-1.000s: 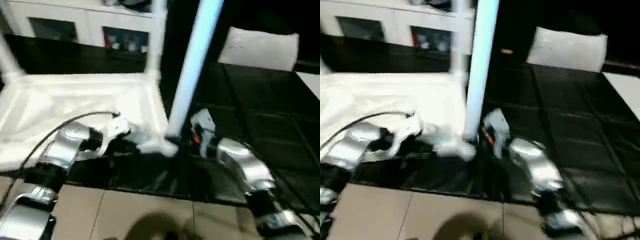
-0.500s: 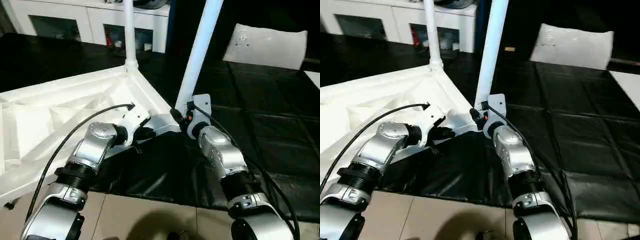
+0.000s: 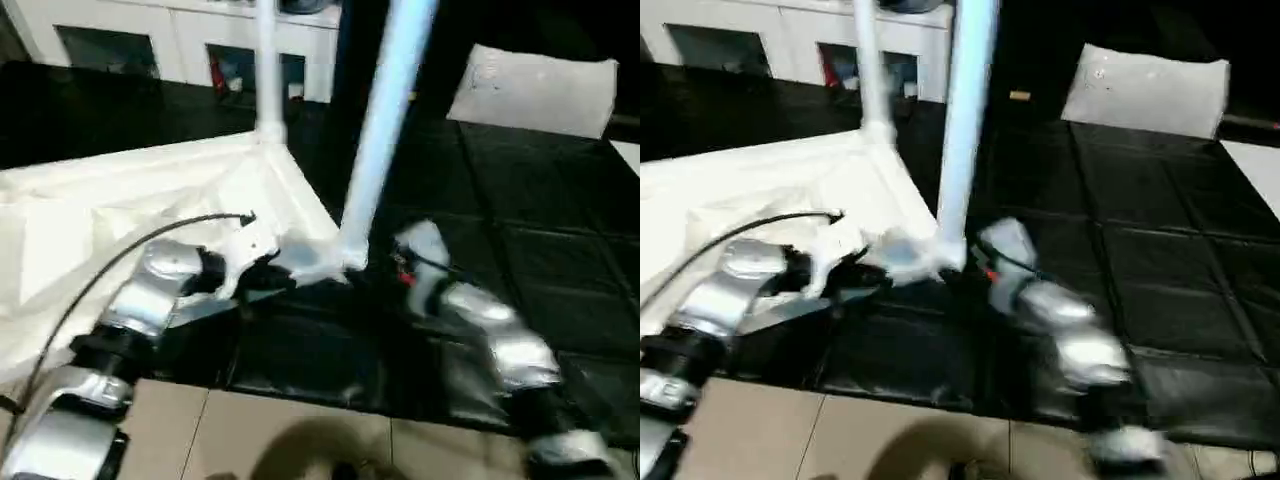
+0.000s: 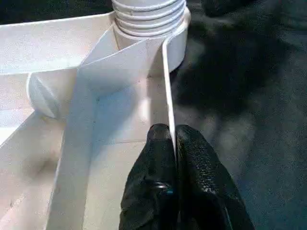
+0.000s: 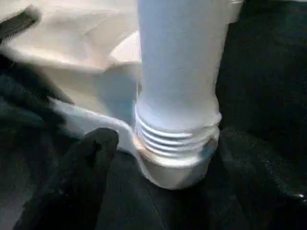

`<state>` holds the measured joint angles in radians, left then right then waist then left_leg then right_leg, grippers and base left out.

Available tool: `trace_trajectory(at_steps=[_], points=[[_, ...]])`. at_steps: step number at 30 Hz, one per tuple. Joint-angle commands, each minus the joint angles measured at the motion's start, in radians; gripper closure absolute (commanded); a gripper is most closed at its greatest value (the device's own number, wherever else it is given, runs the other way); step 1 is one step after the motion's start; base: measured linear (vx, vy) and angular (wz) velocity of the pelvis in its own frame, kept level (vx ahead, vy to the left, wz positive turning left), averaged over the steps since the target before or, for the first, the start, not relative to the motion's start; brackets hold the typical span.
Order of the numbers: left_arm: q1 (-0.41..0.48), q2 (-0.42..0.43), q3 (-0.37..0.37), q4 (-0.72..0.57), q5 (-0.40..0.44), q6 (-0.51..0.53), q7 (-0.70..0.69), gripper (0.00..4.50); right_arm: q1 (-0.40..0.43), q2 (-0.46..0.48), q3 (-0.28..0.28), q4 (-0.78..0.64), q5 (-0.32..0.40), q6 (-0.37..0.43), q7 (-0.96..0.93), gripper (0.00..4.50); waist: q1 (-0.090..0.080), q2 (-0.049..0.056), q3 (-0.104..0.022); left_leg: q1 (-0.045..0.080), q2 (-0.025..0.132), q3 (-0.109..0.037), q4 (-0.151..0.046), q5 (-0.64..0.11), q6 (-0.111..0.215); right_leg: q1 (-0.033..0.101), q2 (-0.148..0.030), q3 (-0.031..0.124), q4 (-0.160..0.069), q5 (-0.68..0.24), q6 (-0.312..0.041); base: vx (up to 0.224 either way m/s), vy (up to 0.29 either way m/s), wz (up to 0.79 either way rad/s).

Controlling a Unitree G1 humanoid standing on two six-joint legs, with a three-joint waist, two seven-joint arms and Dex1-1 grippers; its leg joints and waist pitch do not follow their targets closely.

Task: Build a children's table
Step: Rotate leg to tighten

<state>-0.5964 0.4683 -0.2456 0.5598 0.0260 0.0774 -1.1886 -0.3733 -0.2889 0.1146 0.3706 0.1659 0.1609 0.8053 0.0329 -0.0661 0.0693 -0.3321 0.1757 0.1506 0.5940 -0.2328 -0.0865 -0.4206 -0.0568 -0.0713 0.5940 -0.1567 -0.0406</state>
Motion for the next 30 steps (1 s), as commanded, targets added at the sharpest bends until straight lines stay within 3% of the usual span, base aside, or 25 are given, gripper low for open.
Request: trace_trajectory(at_steps=[1,4,9,15,18,30], points=[[0.005,-0.004,-0.035,0.005,-0.013,-0.032,-0.093,4.50,0.005,-0.020,0.013,-0.038,0.005,-0.013,0.083,0.42,0.001,0.005,-0.059,-0.013,0.048,0.000,-0.071,-0.060,0.101,0.066,-0.087,0.060,-0.066,-0.261,-0.180,0.000,0.000,0.00],[-0.013,0.014,-0.052,0.019,-0.016,-0.053,-0.164,4.50,0.014,-0.072,0.032,-0.066,0.026,-0.001,0.175,0.07,0.007,0.003,-0.056,-0.010,0.050,0.001,-0.072,-0.083,0.096,0.065,-0.089,0.059,-0.070,-0.303,-0.186,0.000,0.000,0.00],[-0.042,0.033,-0.089,0.049,-0.017,-0.122,-0.274,4.50,0.016,-0.134,0.090,-0.089,0.043,0.004,0.310,0.02,0.017,0.000,-0.057,-0.009,0.052,0.000,-0.073,-0.087,0.091,0.065,-0.090,0.058,-0.071,-0.330,-0.176,0.000,0.000,0.00],[-0.052,0.035,-0.102,0.064,-0.011,-0.156,-0.317,4.50,0.009,-0.137,0.104,-0.080,0.034,-0.008,0.366,0.02,0.026,-0.004,-0.060,-0.009,0.053,0.001,-0.072,-0.065,0.085,0.065,-0.091,0.058,-0.067,-0.313,-0.176,0.000,0.000,0.00],[-0.058,0.032,-0.103,0.069,-0.013,-0.164,-0.330,4.50,-0.005,-0.129,0.100,-0.068,0.066,0.004,0.384,0.02,0.027,-0.008,-0.061,-0.009,0.053,0.001,-0.072,-0.067,0.077,0.067,-0.092,0.057,-0.067,-0.311,-0.176,0.000,0.000,0.00],[-0.066,0.029,-0.113,0.087,-0.012,-0.188,-0.352,4.50,-0.019,-0.122,0.108,-0.048,0.079,0.025,0.440,1.10,0.032,-0.009,-0.066,-0.010,0.052,0.002,-0.068,-0.039,0.079,0.068,-0.091,0.055,-0.061,-0.280,-0.185,0.000,0.000,0.00]])
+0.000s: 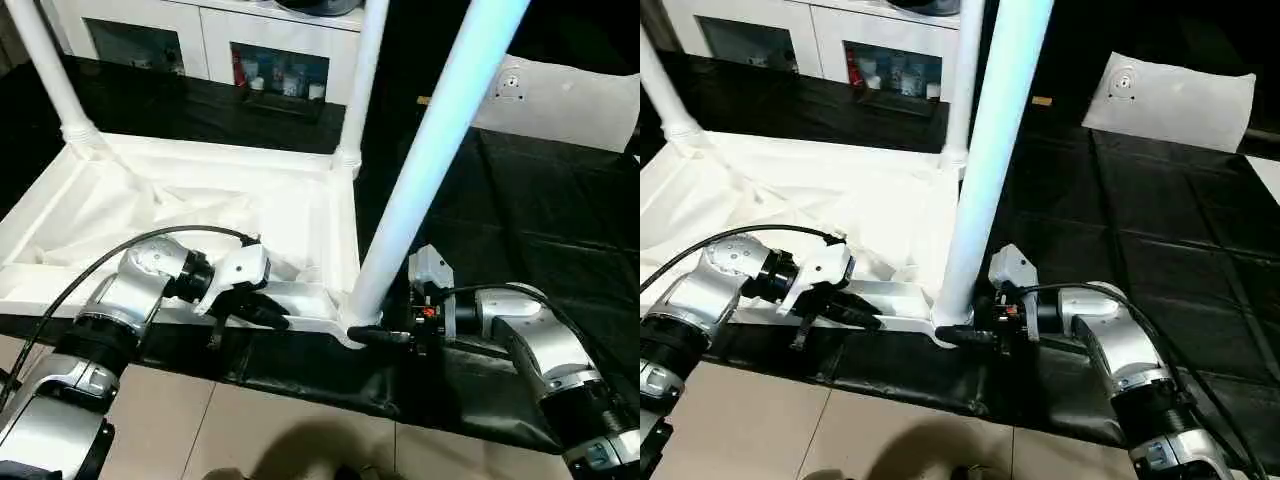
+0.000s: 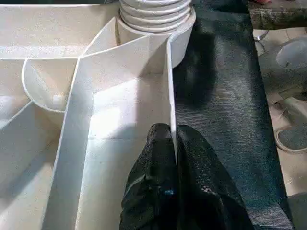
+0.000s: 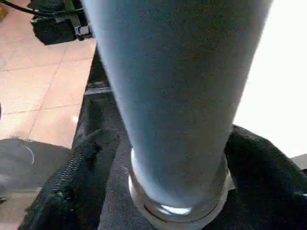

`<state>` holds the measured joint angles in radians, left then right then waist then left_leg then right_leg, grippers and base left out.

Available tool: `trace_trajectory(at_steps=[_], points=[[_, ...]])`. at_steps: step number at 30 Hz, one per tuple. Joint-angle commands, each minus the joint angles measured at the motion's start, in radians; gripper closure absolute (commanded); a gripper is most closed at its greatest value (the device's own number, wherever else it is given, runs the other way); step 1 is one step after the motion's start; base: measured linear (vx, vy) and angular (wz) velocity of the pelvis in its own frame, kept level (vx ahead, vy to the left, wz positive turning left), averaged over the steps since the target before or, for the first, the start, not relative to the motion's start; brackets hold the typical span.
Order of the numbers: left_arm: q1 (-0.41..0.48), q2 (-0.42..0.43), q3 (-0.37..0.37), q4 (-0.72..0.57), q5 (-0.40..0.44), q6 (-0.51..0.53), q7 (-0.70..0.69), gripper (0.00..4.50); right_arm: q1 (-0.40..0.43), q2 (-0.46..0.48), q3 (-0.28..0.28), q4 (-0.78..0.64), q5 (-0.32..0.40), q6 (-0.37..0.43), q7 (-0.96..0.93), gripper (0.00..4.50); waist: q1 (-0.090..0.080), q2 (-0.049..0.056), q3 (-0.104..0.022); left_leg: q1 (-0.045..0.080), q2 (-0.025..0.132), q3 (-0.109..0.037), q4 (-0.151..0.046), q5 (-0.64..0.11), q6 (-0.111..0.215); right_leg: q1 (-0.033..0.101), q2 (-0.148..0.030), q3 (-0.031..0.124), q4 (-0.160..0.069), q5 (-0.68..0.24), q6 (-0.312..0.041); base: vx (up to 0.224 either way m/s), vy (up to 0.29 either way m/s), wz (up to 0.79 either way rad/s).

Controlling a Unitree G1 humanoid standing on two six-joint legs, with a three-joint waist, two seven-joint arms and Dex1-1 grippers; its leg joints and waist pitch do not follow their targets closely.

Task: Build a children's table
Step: Rotate leg to tighten

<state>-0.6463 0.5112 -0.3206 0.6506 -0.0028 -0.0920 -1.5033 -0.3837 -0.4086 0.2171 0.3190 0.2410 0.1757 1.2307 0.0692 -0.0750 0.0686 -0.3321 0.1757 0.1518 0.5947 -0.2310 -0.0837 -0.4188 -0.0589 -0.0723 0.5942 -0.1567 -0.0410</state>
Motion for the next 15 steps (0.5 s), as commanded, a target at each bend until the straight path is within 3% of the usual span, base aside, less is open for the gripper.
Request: trace_trajectory(at_steps=[1,9,13,14,15], points=[[-0.016,-0.014,-0.040,-0.002,0.018,-0.019,-0.038,4.50,-0.011,-0.003,0.010,0.009,0.006,0.015,0.022,1.17,-0.003,0.000,-0.065,-0.011,0.052,0.001,-0.069,-0.040,0.074,0.068,-0.090,0.057,-0.061,-0.280,-0.182,0.000,0.000,0.00],[-0.019,-0.011,-0.037,0.010,0.024,-0.021,-0.038,4.50,-0.015,0.001,0.023,0.025,0.006,0.019,0.037,1.94,0.003,0.001,-0.066,-0.010,0.052,0.001,-0.068,-0.033,0.070,0.068,-0.089,0.056,-0.059,-0.271,-0.180,0.000,0.000,0.00],[-0.021,-0.009,-0.037,0.015,0.021,-0.020,-0.039,4.50,-0.015,0.005,0.024,0.029,0.005,0.022,0.042,2.03,0.004,0.001,-0.066,-0.010,0.051,0.001,-0.068,-0.039,0.067,0.069,-0.089,0.056,-0.060,-0.279,-0.178,0.000,0.000,0.00],[-0.021,-0.009,-0.035,0.016,0.019,-0.017,-0.038,4.50,-0.013,0.007,0.024,0.028,0.006,0.025,0.042,2.05,0.006,0.007,-0.065,-0.009,0.052,0.001,-0.069,-0.041,0.065,0.068,-0.090,0.056,-0.060,-0.279,-0.179,0.000,0.000,0.00],[-0.021,-0.009,-0.035,0.016,0.019,-0.017,-0.038,4.50,-0.013,0.007,0.024,0.028,0.006,0.025,0.042,2.06,0.004,0.004,-0.065,-0.011,0.051,0.001,-0.068,-0.040,0.064,0.070,-0.089,0.056,-0.060,-0.277,-0.177,0.000,0.000,0.00]])
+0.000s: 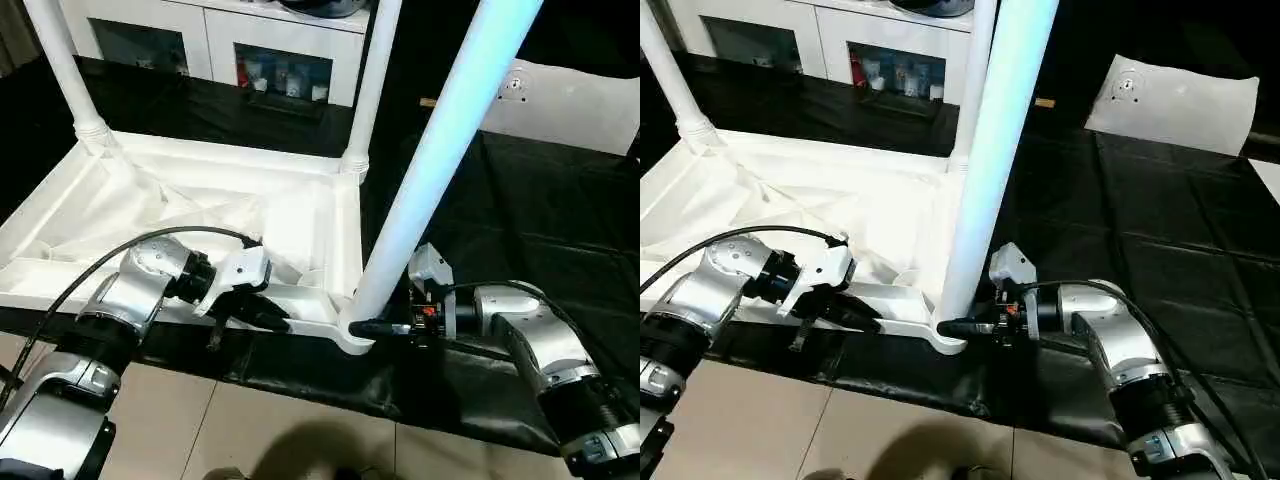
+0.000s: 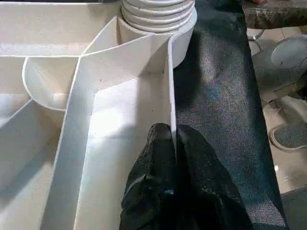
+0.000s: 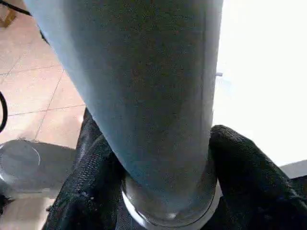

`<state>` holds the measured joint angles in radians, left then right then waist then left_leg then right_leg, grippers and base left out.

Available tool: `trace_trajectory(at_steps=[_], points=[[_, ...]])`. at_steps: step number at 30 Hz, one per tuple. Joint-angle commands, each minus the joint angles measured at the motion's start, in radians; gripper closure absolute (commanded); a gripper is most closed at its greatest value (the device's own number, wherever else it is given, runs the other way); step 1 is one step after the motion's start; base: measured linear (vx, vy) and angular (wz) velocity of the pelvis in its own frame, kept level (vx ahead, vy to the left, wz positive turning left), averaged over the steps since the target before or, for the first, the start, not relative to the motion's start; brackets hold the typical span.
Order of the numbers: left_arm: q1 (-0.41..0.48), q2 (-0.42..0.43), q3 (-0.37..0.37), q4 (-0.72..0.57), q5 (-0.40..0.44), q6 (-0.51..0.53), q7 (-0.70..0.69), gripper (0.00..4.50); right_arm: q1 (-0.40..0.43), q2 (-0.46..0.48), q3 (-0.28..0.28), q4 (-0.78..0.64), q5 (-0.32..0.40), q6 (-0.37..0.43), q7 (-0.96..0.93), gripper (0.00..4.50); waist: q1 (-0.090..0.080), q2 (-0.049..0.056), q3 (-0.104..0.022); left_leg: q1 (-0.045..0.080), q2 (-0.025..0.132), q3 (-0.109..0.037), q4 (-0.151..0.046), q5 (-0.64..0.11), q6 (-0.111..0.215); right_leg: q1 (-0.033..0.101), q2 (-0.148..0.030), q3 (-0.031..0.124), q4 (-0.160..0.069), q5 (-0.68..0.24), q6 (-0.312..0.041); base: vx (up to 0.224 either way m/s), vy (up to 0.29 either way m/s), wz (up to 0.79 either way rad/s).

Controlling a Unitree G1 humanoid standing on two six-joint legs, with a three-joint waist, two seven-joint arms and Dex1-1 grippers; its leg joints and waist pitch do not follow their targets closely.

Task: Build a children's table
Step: Rotate leg to tighten

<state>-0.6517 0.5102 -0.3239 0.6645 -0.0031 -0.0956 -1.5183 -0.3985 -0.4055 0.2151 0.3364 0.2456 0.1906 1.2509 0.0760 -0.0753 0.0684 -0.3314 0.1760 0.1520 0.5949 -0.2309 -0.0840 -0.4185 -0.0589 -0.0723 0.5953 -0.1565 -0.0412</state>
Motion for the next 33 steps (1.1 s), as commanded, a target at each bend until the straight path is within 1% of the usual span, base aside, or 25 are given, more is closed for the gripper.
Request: trace_trajectory(at_steps=[1,4,5,6,8,9,10,11,12,13,14,16,17,18,19,21,23,24,25,26,27,28,29,30,33], points=[[-0.012,-0.010,-0.025,0.000,0.013,-0.004,-0.016,4.50,0.006,0.008,0.023,0.007,0.005,0.017,0.017,2.07,-0.002,0.004,-0.065,-0.011,0.051,0.000,-0.069,-0.040,0.063,0.069,-0.089,0.056,-0.061,-0.277,-0.177,0.000,0.000,0.00],[0.000,-0.041,0.024,-0.020,-0.008,0.047,0.090,4.50,0.022,0.049,-0.003,-0.011,0.022,0.080,-0.066,2.07,-0.005,0.004,-0.064,-0.011,0.052,0.001,-0.069,-0.042,0.060,0.068,-0.089,0.056,-0.061,-0.276,-0.184,0.000,0.000,0.00],[0.002,-0.061,0.049,-0.034,-0.008,0.091,0.168,4.50,0.028,0.073,0.000,-0.019,-0.001,0.086,-0.128,2.08,-0.004,0.003,-0.064,-0.011,0.051,0.000,-0.069,-0.045,0.057,0.069,-0.089,0.055,-0.063,-0.286,-0.180,0.000,0.000,0.00],[0.002,-0.061,0.049,-0.034,-0.008,0.091,0.169,4.50,0.028,0.073,0.000,-0.019,-0.001,0.086,-0.128,2.08,-0.006,0.005,-0.062,-0.011,0.053,-0.002,-0.071,-0.057,0.042,0.067,-0.089,0.055,-0.065,-0.309,-0.175,0.000,0.000,0.00],[0.010,-0.106,0.093,-0.061,-0.020,0.169,0.298,4.50,0.033,0.130,0.002,-0.024,-0.041,0.105,-0.254,2.09,-0.009,0.007,-0.058,-0.010,0.048,0.000,-0.073,-0.089,0.024,0.064,-0.087,0.055,-0.074,-0.387,-0.145,0.000,0.000,0.00],[0.017,-0.126,0.111,-0.077,-0.031,0.201,0.339,4.50,0.031,0.161,-0.002,-0.018,-0.053,0.118,-0.313,2.09,-0.012,0.007,-0.056,-0.010,0.047,-0.003,-0.076,-0.105,0.015,0.063,-0.088,0.053,-0.081,-0.443,-0.125,0.000,0.000,0.00],[0.017,-0.126,0.111,-0.077,-0.031,0.201,0.339,4.50,0.031,0.161,-0.002,-0.018,-0.053,0.118,-0.313,2.09,-0.016,0.006,-0.055,-0.009,0.044,-0.004,-0.076,-0.120,0.012,0.061,-0.089,0.051,-0.089,-0.498,-0.100,0.000,0.000,0.00],[0.031,-0.172,0.130,-0.113,-0.023,0.260,0.442,4.50,0.009,0.250,-0.036,0.023,-0.072,0.131,-0.471,2.09,-0.020,0.006,-0.055,-0.011,0.044,-0.005,-0.077,-0.123,0.007,0.063,-0.089,0.051,-0.088,-0.512,-0.092,0.000,0.000,0.00],[0.035,-0.190,0.136,-0.125,-0.017,0.284,0.483,4.50,-0.002,0.285,-0.051,0.040,-0.073,0.142,-0.530,2.09,-0.030,0.008,-0.053,-0.014,0.044,-0.007,-0.079,-0.127,-0.002,0.059,-0.088,0.050,-0.092,-0.530,-0.087,0.000,0.000,0.00],[0.037,-0.216,0.147,-0.138,-0.014,0.313,0.532,4.50,-0.014,0.323,-0.064,0.057,-0.077,0.141,-0.585,2.10,-0.033,0.009,-0.054,-0.013,0.041,-0.008,-0.077,-0.138,-0.005,0.058,-0.088,0.048,-0.094,-0.552,-0.079,0.000,0.000,0.00],[0.037,-0.243,0.161,-0.146,-0.015,0.337,0.582,4.50,-0.025,0.356,-0.074,0.072,-0.079,0.135,-0.629,2.10,-0.040,0.007,-0.055,-0.015,0.037,-0.009,-0.076,-0.142,-0.002,0.061,-0.088,0.046,-0.099,-0.576,-0.066,0.000,0.000,0.00],[0.035,-0.325,0.191,-0.175,-0.007,0.402,0.726,4.50,-0.071,0.445,-0.084,0.128,-0.104,0.125,-0.774,2.11,-0.049,0.010,-0.055,-0.008,0.037,-0.003,-0.072,-0.143,0.015,0.050,-0.084,0.051,-0.100,-0.558,-0.076,0.000,0.000,0.00],[0.035,-0.328,0.192,-0.177,-0.006,0.404,0.732,4.50,-0.073,0.448,-0.084,0.131,-0.106,0.124,-0.780,2.11,-0.048,0.011,-0.055,-0.008,0.036,-0.004,-0.072,-0.144,0.014,0.050,-0.084,0.049,-0.101,-0.562,-0.077,0.000,0.000,0.00],[0.038,-0.359,0.191,-0.195,0.005,0.429,0.782,4.50,-0.094,0.483,-0.084,0.153,-0.119,0.118,-0.832,2.12,-0.045,0.014,-0.060,-0.012,0.034,-0.005,-0.072,-0.135,0.021,0.057,-0.083,0.047,-0.099,-0.547,-0.071,0.000,0.000,0.00],[0.038,-0.372,0.186,-0.198,0.014,0.434,0.802,4.50,-0.106,0.494,-0.076,0.161,-0.133,0.116,-0.850,2.12,-0.050,0.013,-0.058,-0.016,0.035,-0.006,-0.074,-0.128,0.028,0.056,-0.081,0.048,-0.096,-0.515,-0.072,0.000,0.000,0.00],[0.041,-0.384,0.178,-0.207,0.028,0.446,0.821,4.50,-0.117,0.509,-0.069,0.166,-0.146,0.111,-0.863,2.12,-0.051,0.014,-0.061,-0.011,0.036,-0.002,-0.072,-0.126,0.039,0.052,-0.078,0.051,-0.093,-0.469,-0.086,0.000,0.000,0.00],[0.050,-0.386,0.157,-0.223,0.056,0.467,0.822,4.50,-0.120,0.537,-0.092,0.163,-0.141,0.102,-0.874,2.12,-0.051,0.014,-0.063,-0.019,0.035,-0.003,-0.073,-0.108,0.054,0.060,-0.079,0.053,-0.086,-0.424,-0.096,0.000,0.000,0.00],[0.052,-0.382,0.152,-0.224,0.063,0.468,0.818,4.50,-0.118,0.542,-0.104,0.161,-0.135,0.100,-0.877,2.12,-0.052,0.017,-0.065,-0.020,0.035,-0.003,-0.073,-0.096,0.059,0.062,-0.078,0.053,-0.083,-0.392,-0.101,0.000,0.000,0.00],[0.055,-0.375,0.146,-0.222,0.067,0.468,0.809,4.50,-0.116,0.542,-0.112,0.157,-0.129,0.103,-0.877,1.93,-0.053,0.017,-0.065,-0.022,0.035,-0.004,-0.074,-0.090,0.060,0.063,-0.077,0.052,-0.081,-0.375,-0.106,0.000,0.000,0.00],[0.058,-0.367,0.140,-0.224,0.075,0.472,0.804,4.50,-0.113,0.538,-0.119,0.155,-0.123,0.103,-0.874,1.74,-0.059,0.017,-0.067,-0.028,0.035,-0.005,-0.073,-0.085,0.069,0.069,-0.079,0.053,-0.076,-0.340,-0.120,0.000,0.000,0.00],[0.061,-0.359,0.136,-0.226,0.079,0.476,0.800,4.50,-0.108,0.531,-0.119,0.152,-0.123,0.099,-0.868,1.74,-0.066,0.020,-0.072,-0.028,0.037,-0.006,-0.070,-0.069,0.080,0.069,-0.082,0.054,-0.073,-0.295,-0.141,0.000,0.000,0.00],[0.066,-0.341,0.133,-0.228,0.082,0.482,0.782,4.50,-0.095,0.507,-0.114,0.144,-0.133,0.085,-0.852,1.71,-0.062,0.019,-0.074,-0.024,0.042,-0.003,-0.067,-0.038,0.089,0.067,-0.086,0.059,-0.067,-0.224,-0.169,0.000,0.000,0.00],[0.066,-0.340,0.133,-0.229,0.083,0.482,0.781,4.50,-0.094,0.505,-0.114,0.143,-0.133,0.084,-0.852,1.61,-0.060,0.019,-0.075,-0.023,0.041,-0.005,-0.068,-0.013,0.089,0.069,-0.080,0.055,-0.059,-0.189,-0.182,0.000,0.000,0.00],[0.072,-0.319,0.128,-0.234,0.081,0.485,0.756,4.50,-0.077,0.475,-0.116,0.127,-0.137,0.070,-0.838,1.47,-0.060,0.021,-0.071,-0.021,0.042,-0.002,-0.068,-0.005,0.102,0.067,-0.077,0.055,-0.059,-0.157,-0.200,0.000,0.000,0.00],[0.078,-0.295,0.121,-0.238,0.079,0.478,0.723,4.50,-0.059,0.443,-0.121,0.104,-0.136,0.062,-0.803,1.27,-0.054,0.020,-0.068,-0.020,0.043,0.001,-0.068,-0.020,0.108,0.068,-0.081,0.056,-0.061,-0.167,-0.208,0.000,0.000,0.00]])
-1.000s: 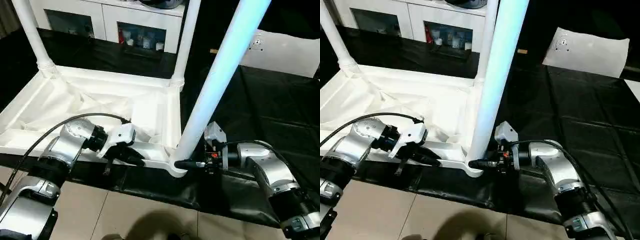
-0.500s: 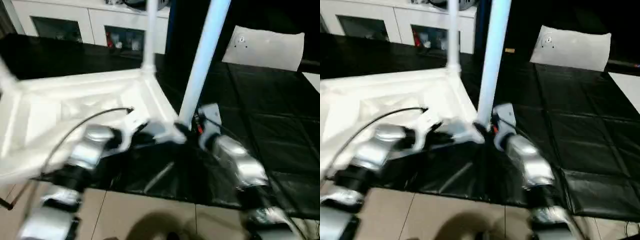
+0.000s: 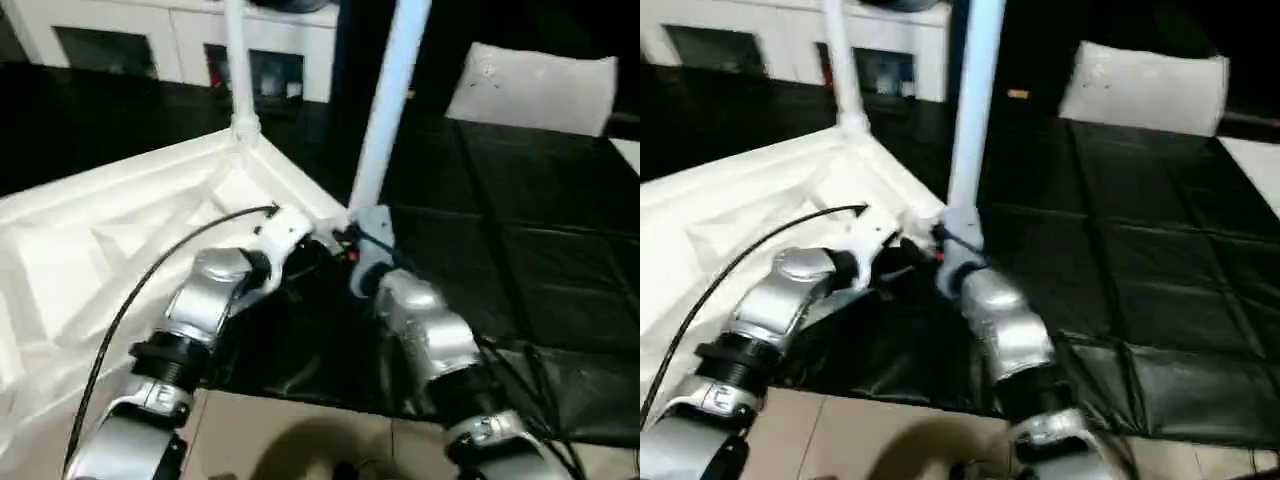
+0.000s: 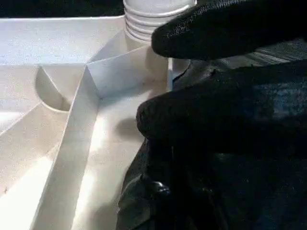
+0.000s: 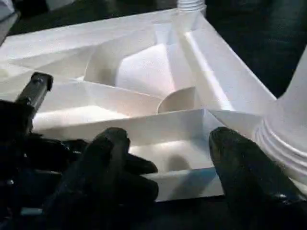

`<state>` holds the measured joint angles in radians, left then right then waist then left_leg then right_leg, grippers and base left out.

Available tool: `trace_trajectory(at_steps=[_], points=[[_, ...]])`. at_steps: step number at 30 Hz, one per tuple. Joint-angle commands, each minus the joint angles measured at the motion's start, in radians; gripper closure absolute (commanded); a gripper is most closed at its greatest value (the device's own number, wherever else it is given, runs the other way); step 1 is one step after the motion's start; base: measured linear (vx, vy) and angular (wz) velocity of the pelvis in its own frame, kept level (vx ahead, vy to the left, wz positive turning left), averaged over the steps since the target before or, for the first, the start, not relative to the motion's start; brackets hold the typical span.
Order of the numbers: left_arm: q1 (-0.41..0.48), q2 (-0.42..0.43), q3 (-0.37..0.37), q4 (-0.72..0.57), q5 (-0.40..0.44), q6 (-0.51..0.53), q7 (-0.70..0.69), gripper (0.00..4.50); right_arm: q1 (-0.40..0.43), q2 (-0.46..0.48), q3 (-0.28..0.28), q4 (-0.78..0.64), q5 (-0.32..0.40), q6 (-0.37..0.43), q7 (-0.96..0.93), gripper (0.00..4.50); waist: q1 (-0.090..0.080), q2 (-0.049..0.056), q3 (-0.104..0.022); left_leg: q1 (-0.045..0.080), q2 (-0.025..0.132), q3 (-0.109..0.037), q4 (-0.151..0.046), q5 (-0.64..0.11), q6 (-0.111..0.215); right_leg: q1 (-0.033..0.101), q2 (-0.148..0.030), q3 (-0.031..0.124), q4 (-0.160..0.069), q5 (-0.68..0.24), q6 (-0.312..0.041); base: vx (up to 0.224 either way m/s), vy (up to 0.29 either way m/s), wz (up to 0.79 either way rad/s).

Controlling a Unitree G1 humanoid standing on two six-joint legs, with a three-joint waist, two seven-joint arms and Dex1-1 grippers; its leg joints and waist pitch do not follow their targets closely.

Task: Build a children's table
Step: Rotate leg to tighten

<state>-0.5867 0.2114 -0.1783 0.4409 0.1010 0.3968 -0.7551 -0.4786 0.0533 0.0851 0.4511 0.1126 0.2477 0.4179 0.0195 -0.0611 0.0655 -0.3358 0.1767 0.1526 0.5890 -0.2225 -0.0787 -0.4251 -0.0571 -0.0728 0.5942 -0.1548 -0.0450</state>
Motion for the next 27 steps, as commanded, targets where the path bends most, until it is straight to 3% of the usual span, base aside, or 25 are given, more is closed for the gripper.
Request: trace_trajectory(at_steps=[1,8,13,18,21,26,27], points=[[0.015,0.022,-0.029,-0.014,-0.027,-0.023,-0.068,4.50,0.032,-0.035,0.002,-0.028,0.003,0.004,0.058,1.17,0.006,0.004,-0.063,-0.014,0.041,0.000,-0.063,-0.040,0.099,0.076,-0.082,0.056,-0.063,-0.193,-0.196,0.000,0.000,0.00],[0.011,0.145,-0.060,0.035,-0.029,-0.161,-0.249,4.50,0.091,-0.198,-0.022,-0.154,0.075,-0.008,0.258,0.51,0.018,0.002,-0.055,-0.010,0.044,-0.003,-0.071,-0.117,0.077,0.072,-0.084,0.058,-0.080,-0.356,-0.125,0.000,0.000,0.00],[0.003,0.223,-0.109,0.084,-0.015,-0.290,-0.382,4.50,0.148,-0.305,-0.032,-0.262,0.127,-0.005,0.401,0.07,0.021,-0.006,-0.059,-0.012,0.046,-0.003,-0.068,-0.084,0.086,0.072,-0.083,0.058,-0.071,-0.300,-0.131,0.000,0.000,0.00],[-0.029,0.257,-0.120,0.152,-0.060,-0.382,-0.541,4.50,0.197,-0.428,-0.024,-0.320,0.148,0.002,0.547,0.03,0.025,-0.002,-0.055,-0.007,0.042,0.000,-0.067,-0.106,0.075,0.069,-0.083,0.057,-0.080,-0.354,-0.127,0.000,0.000,0.00],[-0.053,0.263,-0.137,0.189,-0.069,-0.432,-0.609,4.50,0.193,-0.469,-0.008,-0.309,0.142,-0.006,0.579,0.03,0.030,-0.004,-0.056,-0.006,0.042,0.000,-0.068,-0.113,0.075,0.070,-0.084,0.056,-0.084,-0.377,-0.127,0.000,0.000,0.00],[-0.072,0.261,-0.164,0.206,-0.079,-0.479,-0.688,4.50,0.169,-0.475,0.012,-0.274,0.140,-0.016,0.606,0.03,0.041,-0.005,-0.060,-0.004,0.047,0.000,-0.066,-0.098,0.065,0.069,-0.087,0.057,-0.076,-0.348,-0.144,0.000,0.000,0.00],[-0.077,0.257,-0.168,0.210,-0.079,-0.490,-0.702,4.50,0.162,-0.470,0.014,-0.266,0.146,-0.021,0.624,0.20,0.043,-0.005,-0.061,-0.004,0.048,0.001,-0.067,-0.090,0.065,0.070,-0.087,0.057,-0.073,-0.327,-0.151,0.000,0.000,0.00]])
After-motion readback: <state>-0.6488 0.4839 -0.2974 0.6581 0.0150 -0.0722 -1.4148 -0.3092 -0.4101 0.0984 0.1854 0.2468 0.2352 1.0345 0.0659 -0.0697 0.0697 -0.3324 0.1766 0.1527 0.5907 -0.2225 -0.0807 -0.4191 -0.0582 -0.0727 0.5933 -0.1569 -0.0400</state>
